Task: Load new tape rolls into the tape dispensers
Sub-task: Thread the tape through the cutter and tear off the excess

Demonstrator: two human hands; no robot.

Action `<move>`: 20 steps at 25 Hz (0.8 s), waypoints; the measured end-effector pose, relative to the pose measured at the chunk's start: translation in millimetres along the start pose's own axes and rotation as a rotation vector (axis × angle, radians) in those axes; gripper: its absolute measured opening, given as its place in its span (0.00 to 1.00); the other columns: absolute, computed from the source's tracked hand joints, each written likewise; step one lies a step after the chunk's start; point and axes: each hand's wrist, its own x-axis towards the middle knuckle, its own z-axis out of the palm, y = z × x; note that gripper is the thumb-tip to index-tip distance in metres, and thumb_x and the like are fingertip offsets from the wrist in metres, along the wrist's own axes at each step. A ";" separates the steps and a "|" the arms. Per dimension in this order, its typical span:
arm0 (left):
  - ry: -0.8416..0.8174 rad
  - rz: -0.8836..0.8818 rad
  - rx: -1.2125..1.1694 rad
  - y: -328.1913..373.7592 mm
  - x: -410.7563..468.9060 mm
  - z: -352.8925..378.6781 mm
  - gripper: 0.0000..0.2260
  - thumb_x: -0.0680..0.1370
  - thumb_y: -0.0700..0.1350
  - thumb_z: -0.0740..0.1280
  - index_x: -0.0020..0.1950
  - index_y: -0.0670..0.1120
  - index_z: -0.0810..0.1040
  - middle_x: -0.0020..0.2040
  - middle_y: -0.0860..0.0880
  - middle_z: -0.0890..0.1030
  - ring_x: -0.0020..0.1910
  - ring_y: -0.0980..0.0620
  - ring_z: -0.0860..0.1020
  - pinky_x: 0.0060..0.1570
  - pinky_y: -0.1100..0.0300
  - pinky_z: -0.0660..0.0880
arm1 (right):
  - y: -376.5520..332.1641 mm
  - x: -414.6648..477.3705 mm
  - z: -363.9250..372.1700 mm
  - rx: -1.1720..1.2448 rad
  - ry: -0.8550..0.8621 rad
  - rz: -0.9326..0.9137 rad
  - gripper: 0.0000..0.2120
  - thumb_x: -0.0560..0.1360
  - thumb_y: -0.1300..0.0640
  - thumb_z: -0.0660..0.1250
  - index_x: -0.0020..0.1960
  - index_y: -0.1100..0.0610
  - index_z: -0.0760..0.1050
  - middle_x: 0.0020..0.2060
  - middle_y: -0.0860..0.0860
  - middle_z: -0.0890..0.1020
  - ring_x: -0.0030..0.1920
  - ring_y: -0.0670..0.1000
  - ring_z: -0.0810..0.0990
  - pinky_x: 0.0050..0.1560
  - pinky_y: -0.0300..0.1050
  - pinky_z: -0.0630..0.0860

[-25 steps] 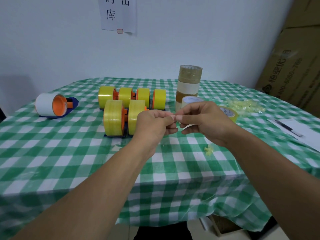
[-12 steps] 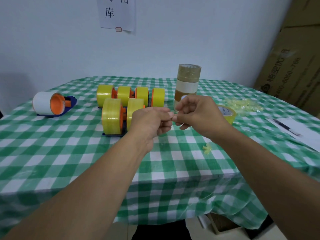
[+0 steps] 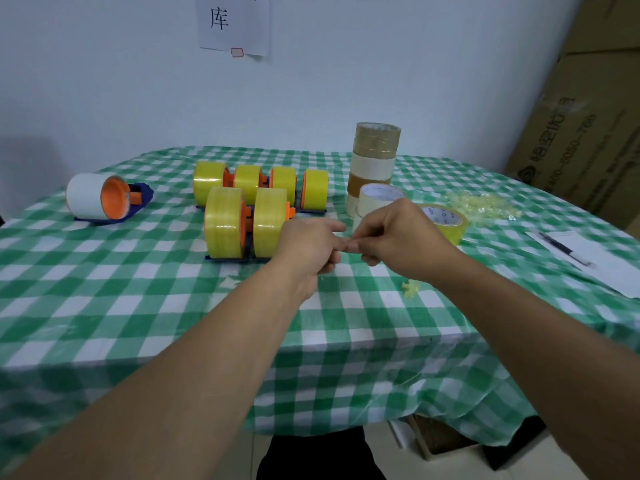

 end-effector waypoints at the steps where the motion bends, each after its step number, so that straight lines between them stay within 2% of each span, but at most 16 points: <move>1: -0.032 0.023 0.045 -1.3 -2.0 1.6 0.12 0.76 0.32 0.70 0.58 0.42 0.82 0.38 0.43 0.83 0.21 0.57 0.71 0.25 0.64 0.70 | 1.4 -2.5 -2.9 0.029 -0.003 0.032 0.06 0.73 0.60 0.76 0.39 0.60 0.85 0.29 0.55 0.84 0.36 0.63 0.83 0.42 0.60 0.82; 3: -0.098 0.046 0.080 -1.0 -5.6 7.1 0.11 0.77 0.33 0.69 0.59 0.41 0.80 0.42 0.43 0.85 0.24 0.56 0.76 0.27 0.63 0.73 | 5.4 -6.1 -9.7 0.080 0.027 0.088 0.05 0.71 0.64 0.77 0.37 0.62 0.84 0.29 0.58 0.83 0.33 0.65 0.80 0.41 0.61 0.81; 5: -0.150 0.025 0.087 0.1 -8.4 14.9 0.10 0.78 0.34 0.68 0.60 0.40 0.78 0.46 0.43 0.86 0.29 0.53 0.81 0.28 0.61 0.75 | 12.6 -9.1 -18.2 0.057 0.031 0.146 0.05 0.71 0.66 0.75 0.36 0.62 0.83 0.30 0.59 0.83 0.30 0.56 0.78 0.39 0.58 0.81; 7: -0.170 -0.017 0.093 -1.1 -10.4 22.0 0.09 0.78 0.35 0.68 0.59 0.39 0.77 0.49 0.42 0.85 0.32 0.51 0.83 0.27 0.61 0.76 | 23.1 -11.9 -23.1 -0.055 -0.007 0.210 0.07 0.74 0.63 0.74 0.37 0.62 0.82 0.30 0.57 0.83 0.29 0.48 0.79 0.38 0.50 0.81; 8: -0.171 -0.035 0.102 -3.2 -10.6 25.1 0.09 0.78 0.36 0.68 0.58 0.38 0.78 0.50 0.42 0.84 0.34 0.51 0.83 0.28 0.61 0.77 | 29.9 -14.0 -24.5 -0.104 -0.024 0.247 0.09 0.76 0.60 0.73 0.38 0.62 0.81 0.31 0.55 0.83 0.30 0.48 0.81 0.39 0.49 0.82; 10: -0.166 -0.052 0.132 -9.0 -10.1 28.0 0.08 0.77 0.36 0.69 0.56 0.39 0.79 0.51 0.43 0.84 0.36 0.51 0.82 0.29 0.60 0.77 | 43.4 -18.1 -28.1 -0.141 -0.054 0.317 0.13 0.78 0.57 0.71 0.39 0.64 0.80 0.29 0.51 0.81 0.32 0.48 0.81 0.41 0.49 0.83; 12: -0.160 -0.063 0.144 -12.9 -9.4 29.1 0.07 0.77 0.36 0.68 0.55 0.39 0.80 0.51 0.44 0.83 0.38 0.51 0.82 0.30 0.60 0.76 | 52.5 -22.5 -32.5 -0.150 -0.106 0.355 0.10 0.79 0.59 0.71 0.40 0.63 0.82 0.28 0.48 0.82 0.33 0.48 0.82 0.39 0.47 0.83; 15: -0.155 -0.076 0.147 -13.8 -8.9 31.3 0.08 0.77 0.36 0.68 0.55 0.38 0.80 0.52 0.43 0.83 0.39 0.51 0.82 0.31 0.60 0.77 | 54.5 -25.5 -37.8 -0.162 -0.128 0.350 0.06 0.75 0.64 0.73 0.40 0.59 0.83 0.33 0.52 0.84 0.38 0.52 0.84 0.35 0.44 0.81; 20: -0.174 -0.099 0.167 -11.9 -8.7 35.1 0.08 0.77 0.37 0.68 0.56 0.39 0.79 0.52 0.43 0.83 0.41 0.50 0.82 0.32 0.59 0.77 | 53.5 -24.1 -40.2 -0.204 -0.130 0.366 0.05 0.75 0.61 0.75 0.40 0.59 0.82 0.36 0.56 0.85 0.41 0.57 0.86 0.38 0.48 0.83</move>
